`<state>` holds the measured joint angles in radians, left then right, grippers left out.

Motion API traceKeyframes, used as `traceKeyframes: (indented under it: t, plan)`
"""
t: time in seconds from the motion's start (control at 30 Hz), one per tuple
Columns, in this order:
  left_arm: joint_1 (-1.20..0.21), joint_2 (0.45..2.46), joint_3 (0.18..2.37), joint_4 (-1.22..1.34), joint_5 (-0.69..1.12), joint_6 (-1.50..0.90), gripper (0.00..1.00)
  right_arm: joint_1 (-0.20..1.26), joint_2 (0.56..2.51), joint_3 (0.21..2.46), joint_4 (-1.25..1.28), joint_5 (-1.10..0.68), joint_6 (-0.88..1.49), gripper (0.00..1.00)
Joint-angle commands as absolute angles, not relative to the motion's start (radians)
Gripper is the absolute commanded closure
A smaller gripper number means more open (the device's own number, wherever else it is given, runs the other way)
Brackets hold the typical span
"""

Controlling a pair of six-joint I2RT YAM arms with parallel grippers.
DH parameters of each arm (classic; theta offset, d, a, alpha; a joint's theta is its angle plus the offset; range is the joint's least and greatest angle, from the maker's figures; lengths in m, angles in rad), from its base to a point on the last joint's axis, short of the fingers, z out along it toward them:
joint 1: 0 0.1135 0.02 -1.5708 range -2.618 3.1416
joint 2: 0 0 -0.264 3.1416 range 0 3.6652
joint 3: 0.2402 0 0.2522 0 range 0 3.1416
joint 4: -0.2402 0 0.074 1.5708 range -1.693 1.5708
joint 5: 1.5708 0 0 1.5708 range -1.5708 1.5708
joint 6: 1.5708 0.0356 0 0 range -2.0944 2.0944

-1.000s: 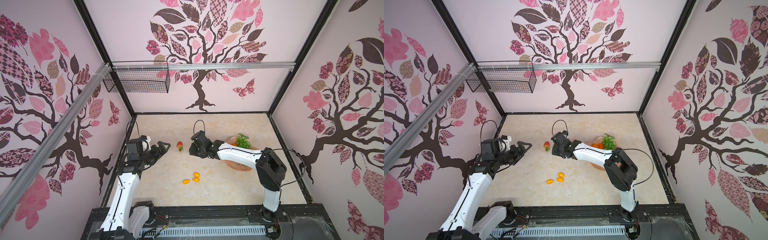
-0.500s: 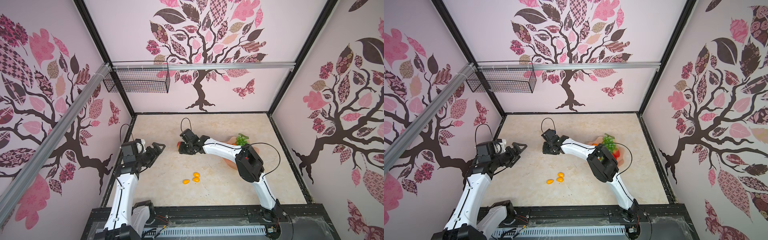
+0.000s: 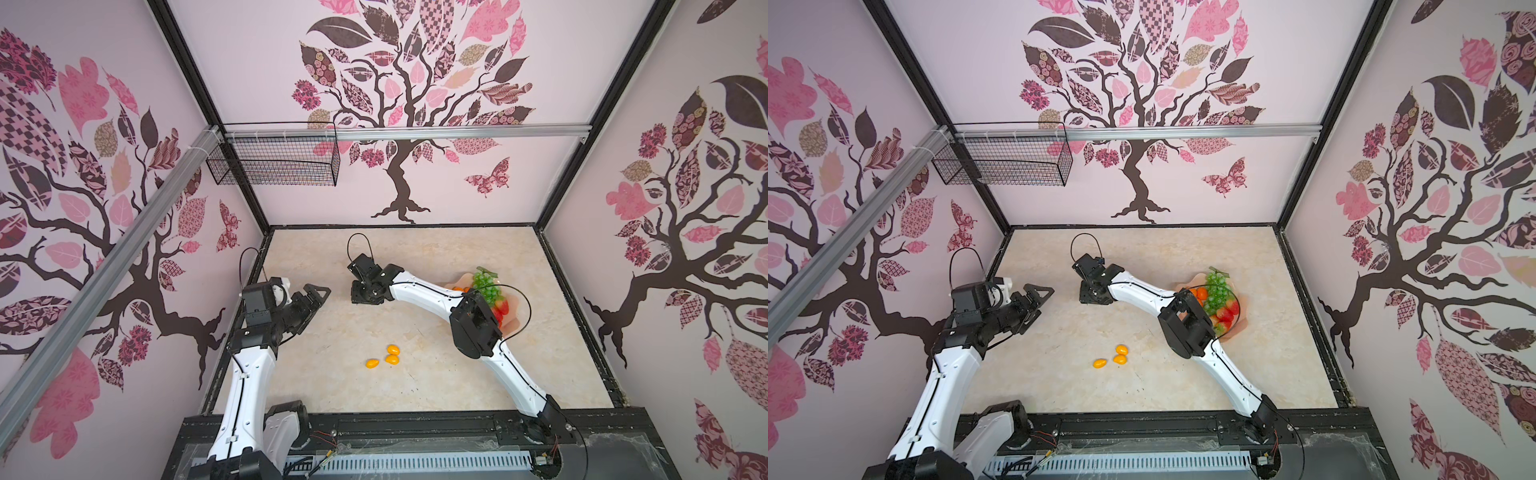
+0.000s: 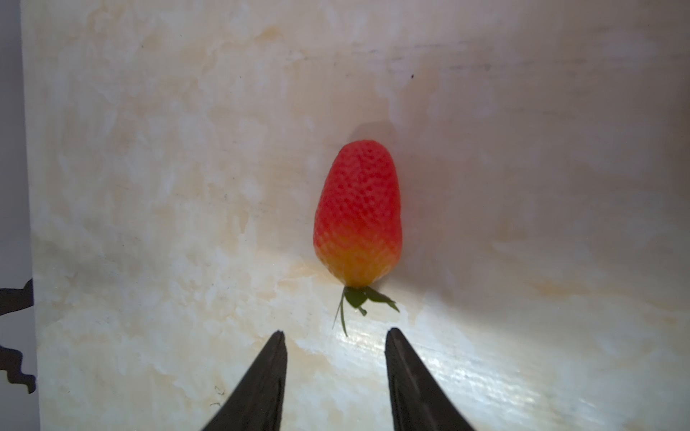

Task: Arrange fruit in a fruit bowl
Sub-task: Pick up the fruit from the center of the table.

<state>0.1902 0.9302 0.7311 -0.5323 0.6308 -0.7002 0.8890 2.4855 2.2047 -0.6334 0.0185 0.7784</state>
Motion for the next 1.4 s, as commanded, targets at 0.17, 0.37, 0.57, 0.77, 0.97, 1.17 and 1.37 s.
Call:
traceKeyframes:
  t: [0.17,0.37,0.57,0.77,0.97,1.17,1.37]
  plan:
    - [0.195,0.935,0.722,-0.513,0.638,-0.696,0.03,0.893,2.560,2.259,-0.695,0.058,0.764,0.55]
    - [0.195,0.937,0.723,-0.515,0.640,-0.696,0.03,0.892,2.571,2.261,-0.686,0.067,0.762,0.56]
    - [0.195,0.940,0.727,-0.514,0.643,-0.695,0.03,0.891,2.596,2.284,-0.690,0.071,0.759,0.57]
    - [0.195,0.936,0.724,-0.515,0.643,-0.695,0.03,0.889,2.620,2.309,-0.699,0.071,0.758,0.58]
    - [0.195,0.937,0.724,-0.514,0.644,-0.695,0.03,0.883,2.640,2.316,-0.704,0.072,0.762,0.59]
    - [0.195,0.943,0.723,-0.508,0.644,-0.696,0.03,0.873,2.654,2.316,-0.706,0.067,0.763,0.63]
    - [0.195,0.950,0.721,-0.497,0.647,-0.702,0.03,0.870,2.661,2.315,-0.710,0.067,0.766,0.68]
